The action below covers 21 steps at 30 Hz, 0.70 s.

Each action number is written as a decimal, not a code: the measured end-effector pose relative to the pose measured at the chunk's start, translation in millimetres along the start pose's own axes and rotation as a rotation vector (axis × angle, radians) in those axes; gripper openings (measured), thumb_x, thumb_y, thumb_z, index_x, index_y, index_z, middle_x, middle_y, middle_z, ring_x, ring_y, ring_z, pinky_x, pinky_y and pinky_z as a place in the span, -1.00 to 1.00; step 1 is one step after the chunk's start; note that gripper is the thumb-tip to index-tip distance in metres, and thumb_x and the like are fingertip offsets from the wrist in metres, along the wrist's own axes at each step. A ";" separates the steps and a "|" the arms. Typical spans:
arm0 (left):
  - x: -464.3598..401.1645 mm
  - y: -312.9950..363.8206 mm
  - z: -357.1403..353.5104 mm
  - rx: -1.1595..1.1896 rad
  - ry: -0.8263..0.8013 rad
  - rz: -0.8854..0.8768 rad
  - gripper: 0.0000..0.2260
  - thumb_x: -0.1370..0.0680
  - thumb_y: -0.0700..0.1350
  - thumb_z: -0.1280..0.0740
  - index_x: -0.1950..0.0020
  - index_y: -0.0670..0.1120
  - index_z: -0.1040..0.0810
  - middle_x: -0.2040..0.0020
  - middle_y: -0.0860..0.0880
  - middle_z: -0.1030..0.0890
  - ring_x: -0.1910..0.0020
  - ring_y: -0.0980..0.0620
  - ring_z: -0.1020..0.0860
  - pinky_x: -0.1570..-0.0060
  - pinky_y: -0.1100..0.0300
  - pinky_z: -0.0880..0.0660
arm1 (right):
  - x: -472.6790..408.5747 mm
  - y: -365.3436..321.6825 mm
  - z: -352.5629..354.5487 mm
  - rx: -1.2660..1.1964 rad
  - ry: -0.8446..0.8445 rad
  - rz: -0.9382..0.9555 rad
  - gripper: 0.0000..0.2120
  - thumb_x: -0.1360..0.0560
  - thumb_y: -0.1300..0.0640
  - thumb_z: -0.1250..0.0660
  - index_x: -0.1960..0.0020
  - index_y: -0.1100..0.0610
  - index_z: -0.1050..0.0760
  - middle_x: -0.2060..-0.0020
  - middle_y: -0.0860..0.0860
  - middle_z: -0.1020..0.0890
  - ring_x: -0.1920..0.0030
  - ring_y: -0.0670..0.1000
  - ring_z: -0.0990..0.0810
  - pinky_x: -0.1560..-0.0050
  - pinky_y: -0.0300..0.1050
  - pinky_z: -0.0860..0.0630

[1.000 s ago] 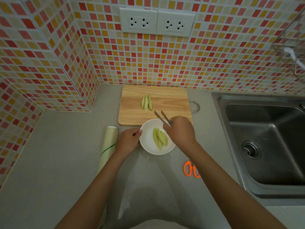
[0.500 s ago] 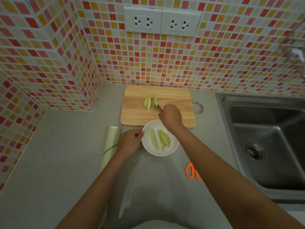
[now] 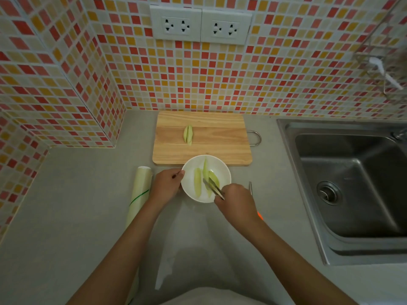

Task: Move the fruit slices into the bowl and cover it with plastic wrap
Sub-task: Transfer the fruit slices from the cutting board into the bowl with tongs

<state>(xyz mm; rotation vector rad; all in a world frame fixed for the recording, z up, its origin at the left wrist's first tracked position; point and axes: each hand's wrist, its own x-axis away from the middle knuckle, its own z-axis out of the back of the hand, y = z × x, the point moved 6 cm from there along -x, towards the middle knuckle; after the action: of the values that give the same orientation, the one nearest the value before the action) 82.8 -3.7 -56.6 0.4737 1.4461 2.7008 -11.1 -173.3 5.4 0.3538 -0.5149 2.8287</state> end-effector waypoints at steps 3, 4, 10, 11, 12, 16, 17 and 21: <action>0.1 0.2 0.6 0.004 -0.002 0.004 -0.68 -0.62 -0.10 -0.20 0.13 -0.28 -0.62 0.36 -0.11 -0.57 0.31 -0.08 -0.52 0.07 -0.07 -0.52 | -7.0 -1.1 14.9 -0.006 0.053 -0.004 -0.74 -0.45 0.04 -0.29 0.19 0.24 -0.57 0.24 0.15 -0.62 0.17 0.17 -0.61 0.27 -0.13 -0.38; 0.0 0.1 0.7 0.003 -0.002 0.004 -0.68 -0.62 -0.09 -0.20 0.13 -0.28 -0.62 0.35 -0.12 -0.57 0.31 -0.08 -0.52 0.07 -0.07 -0.52 | -13.2 -1.9 23.9 -0.032 0.088 -0.011 -0.74 -0.43 0.03 -0.31 0.26 0.22 -0.55 0.34 0.12 -0.58 0.23 0.16 -0.59 0.34 -0.15 -0.34; -0.4 -3.4 -0.8 0.011 -0.008 0.020 -0.69 -0.61 -0.08 -0.21 0.26 -0.19 -0.58 0.44 -0.01 -0.53 0.36 -0.01 -0.48 0.22 0.10 -0.40 | -87.9 -33.9 46.7 -0.233 0.178 -0.035 -0.62 -0.40 0.08 -0.35 0.48 0.09 -0.24 0.53 -0.04 -0.34 0.48 -0.01 -0.36 0.52 -0.19 -0.12; -0.4 -3.7 -1.0 0.008 -0.011 0.022 -0.68 -0.61 -0.08 -0.21 0.27 -0.19 -0.56 0.44 -0.01 -0.52 0.37 0.00 -0.47 0.22 0.12 -0.38 | -100.6 -42.4 42.7 -0.210 0.160 -0.017 -0.63 -0.42 0.09 -0.34 0.46 0.09 -0.24 0.50 -0.05 -0.35 0.44 0.02 -0.39 0.52 -0.20 -0.14; -0.5 -3.7 -1.1 0.007 -0.014 0.021 -0.68 -0.61 -0.07 -0.21 0.28 -0.19 -0.55 0.44 0.00 -0.52 0.37 0.00 -0.47 0.22 0.12 -0.37 | -111.4 -50.0 38.2 -0.180 0.140 -0.009 -0.64 -0.43 0.10 -0.34 0.45 0.08 -0.25 0.49 -0.05 -0.35 0.39 0.05 -0.42 0.51 -0.20 -0.15; -0.2 -2.5 -1.3 0.010 -0.012 0.011 -0.69 -0.62 -0.06 -0.21 0.31 0.00 -0.54 0.46 0.10 -0.52 0.39 0.10 -0.47 0.29 0.20 -0.36 | -137.7 -68.8 22.4 -0.079 0.090 -0.008 -0.72 -0.44 0.18 -0.31 0.40 0.12 -0.30 0.42 -0.02 -0.43 0.27 0.12 -0.53 0.46 -0.20 -0.23; -0.2 -2.4 -1.2 0.011 -0.010 0.011 -0.70 -0.62 -0.05 -0.20 0.30 0.03 -0.55 0.47 0.12 -0.52 0.40 0.13 -0.48 0.31 0.23 -0.36 | -140.5 -71.2 19.8 -0.061 0.084 -0.014 -0.74 -0.43 0.21 -0.30 0.38 0.13 -0.32 0.36 0.00 -0.47 0.22 0.13 -0.57 0.41 -0.18 -0.28; -0.4 -4.5 -1.2 0.021 -0.009 0.013 -0.70 -0.62 -0.04 -0.20 0.22 -0.08 -0.63 0.42 0.10 -0.56 0.36 0.10 -0.51 0.27 0.21 -0.39 | -145.0 -76.5 14.2 -0.024 0.083 -0.016 -0.91 -0.43 0.31 -0.27 0.22 0.18 -0.48 0.14 0.12 -0.64 0.11 0.15 -0.63 0.29 -0.13 -0.35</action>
<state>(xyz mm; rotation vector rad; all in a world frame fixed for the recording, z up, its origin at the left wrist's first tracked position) 82.4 -2.2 -60.9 0.4981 1.4756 2.6927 149.5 -137.2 1.8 0.2337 -0.5254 2.8051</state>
